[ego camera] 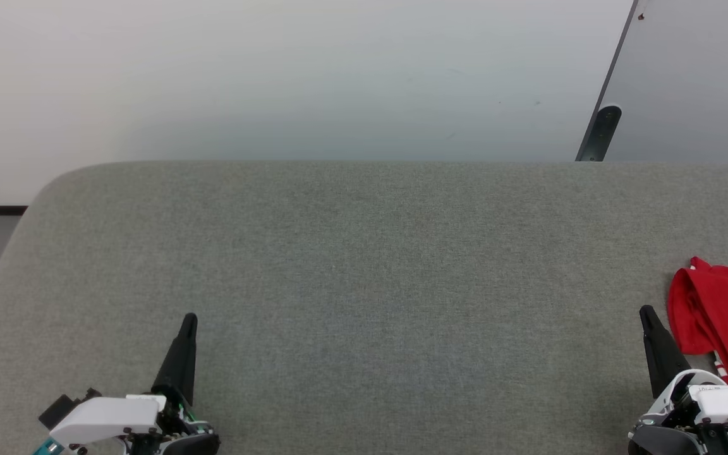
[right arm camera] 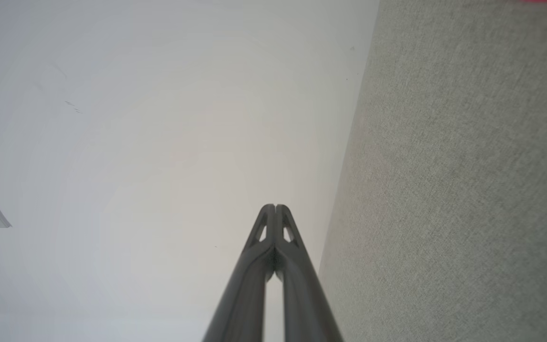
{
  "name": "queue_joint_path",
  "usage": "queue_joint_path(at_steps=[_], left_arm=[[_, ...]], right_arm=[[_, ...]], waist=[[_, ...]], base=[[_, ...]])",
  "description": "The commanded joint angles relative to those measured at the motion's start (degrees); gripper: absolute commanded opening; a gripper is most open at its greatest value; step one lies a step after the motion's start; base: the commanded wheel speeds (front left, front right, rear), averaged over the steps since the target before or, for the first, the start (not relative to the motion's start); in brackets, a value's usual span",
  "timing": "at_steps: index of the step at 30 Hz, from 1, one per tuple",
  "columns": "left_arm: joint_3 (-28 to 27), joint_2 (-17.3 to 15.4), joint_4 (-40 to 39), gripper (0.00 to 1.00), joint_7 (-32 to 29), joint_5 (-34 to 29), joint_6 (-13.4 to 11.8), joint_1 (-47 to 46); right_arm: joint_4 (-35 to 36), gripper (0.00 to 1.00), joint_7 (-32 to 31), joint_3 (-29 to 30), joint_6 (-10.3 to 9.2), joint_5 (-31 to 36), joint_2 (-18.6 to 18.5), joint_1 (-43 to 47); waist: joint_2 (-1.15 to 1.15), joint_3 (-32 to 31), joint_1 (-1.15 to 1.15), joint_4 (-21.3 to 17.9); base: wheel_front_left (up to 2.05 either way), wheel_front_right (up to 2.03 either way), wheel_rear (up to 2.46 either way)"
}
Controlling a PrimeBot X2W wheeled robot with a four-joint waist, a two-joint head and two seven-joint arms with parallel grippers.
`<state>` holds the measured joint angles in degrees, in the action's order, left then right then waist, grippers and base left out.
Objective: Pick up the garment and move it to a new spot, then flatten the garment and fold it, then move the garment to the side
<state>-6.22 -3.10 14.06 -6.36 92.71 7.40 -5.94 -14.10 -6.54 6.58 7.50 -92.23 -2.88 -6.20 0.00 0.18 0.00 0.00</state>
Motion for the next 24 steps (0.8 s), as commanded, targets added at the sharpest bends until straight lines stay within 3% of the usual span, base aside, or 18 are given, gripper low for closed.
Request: queue_joint_path(at_steps=[1, 24], left_arm=[[-0.15, 0.12, 0.10, 0.00, -0.04, -0.06, 0.33, -0.61], [-0.26, 0.18, 0.10, 0.00, -0.14, -0.22, 0.33, -0.62]], right_arm=[[-0.04, 0.00, 0.11, -0.03, -0.02, -0.33, 0.17, -0.13], [-0.04, 0.00, 0.12, -0.04, -0.02, -0.34, 0.17, -0.13]], waist=[[0.00, 0.00, 0.00, 0.00], [0.00, 0.00, 0.00, 0.00]], base=[[0.00, 0.00, 0.00], [0.00, 0.00, 0.00]])
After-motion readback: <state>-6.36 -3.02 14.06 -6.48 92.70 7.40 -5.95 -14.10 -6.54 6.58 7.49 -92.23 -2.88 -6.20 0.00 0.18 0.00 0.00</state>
